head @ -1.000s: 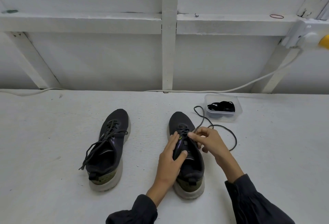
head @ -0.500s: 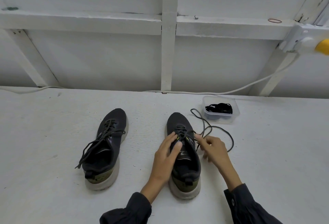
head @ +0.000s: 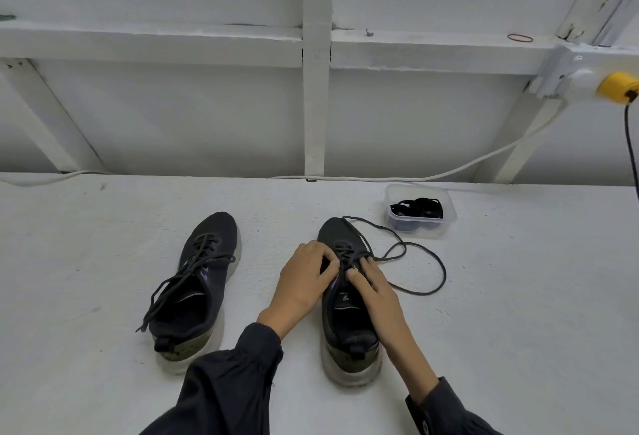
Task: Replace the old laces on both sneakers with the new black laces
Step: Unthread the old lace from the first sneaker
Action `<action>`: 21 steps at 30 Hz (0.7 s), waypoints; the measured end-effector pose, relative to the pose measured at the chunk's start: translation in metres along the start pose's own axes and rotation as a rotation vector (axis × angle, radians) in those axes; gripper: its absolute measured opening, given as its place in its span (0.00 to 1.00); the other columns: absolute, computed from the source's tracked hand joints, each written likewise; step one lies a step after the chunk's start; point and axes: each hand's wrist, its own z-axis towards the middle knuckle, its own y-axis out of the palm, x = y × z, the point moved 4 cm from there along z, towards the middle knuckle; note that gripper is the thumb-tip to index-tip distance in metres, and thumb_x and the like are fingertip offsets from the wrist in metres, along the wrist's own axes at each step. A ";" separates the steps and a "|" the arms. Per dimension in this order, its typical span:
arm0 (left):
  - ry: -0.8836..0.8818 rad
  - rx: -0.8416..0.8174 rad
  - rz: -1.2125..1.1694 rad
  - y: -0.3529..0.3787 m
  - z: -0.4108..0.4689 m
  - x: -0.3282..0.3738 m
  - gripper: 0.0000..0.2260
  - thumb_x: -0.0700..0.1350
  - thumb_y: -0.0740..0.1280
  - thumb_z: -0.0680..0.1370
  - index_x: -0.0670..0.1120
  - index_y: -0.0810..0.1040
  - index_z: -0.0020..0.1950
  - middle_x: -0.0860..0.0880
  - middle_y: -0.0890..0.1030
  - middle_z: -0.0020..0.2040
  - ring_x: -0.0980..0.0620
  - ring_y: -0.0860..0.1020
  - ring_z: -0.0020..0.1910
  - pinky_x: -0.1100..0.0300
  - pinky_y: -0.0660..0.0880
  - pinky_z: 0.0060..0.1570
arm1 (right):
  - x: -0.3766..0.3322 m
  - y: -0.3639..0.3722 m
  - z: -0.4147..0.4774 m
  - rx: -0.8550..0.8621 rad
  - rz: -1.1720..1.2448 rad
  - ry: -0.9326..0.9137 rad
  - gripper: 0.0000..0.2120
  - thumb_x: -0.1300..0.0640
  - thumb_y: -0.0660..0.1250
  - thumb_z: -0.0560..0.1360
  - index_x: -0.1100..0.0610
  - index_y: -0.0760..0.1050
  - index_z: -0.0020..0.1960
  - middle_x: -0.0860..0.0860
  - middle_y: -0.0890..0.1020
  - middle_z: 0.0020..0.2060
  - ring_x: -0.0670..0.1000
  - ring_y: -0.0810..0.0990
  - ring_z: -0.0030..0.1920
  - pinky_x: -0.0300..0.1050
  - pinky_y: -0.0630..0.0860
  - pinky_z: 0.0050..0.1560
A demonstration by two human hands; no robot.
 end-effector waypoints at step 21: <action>-0.035 0.053 -0.265 0.005 -0.008 -0.020 0.02 0.46 0.68 0.78 0.51 0.79 0.46 0.56 0.78 0.46 0.57 0.77 0.48 0.55 0.77 0.47 | 0.001 0.000 -0.002 0.031 0.024 0.064 0.27 0.49 0.65 0.79 0.51 0.64 0.76 0.45 0.61 0.77 0.44 0.59 0.76 0.45 0.55 0.77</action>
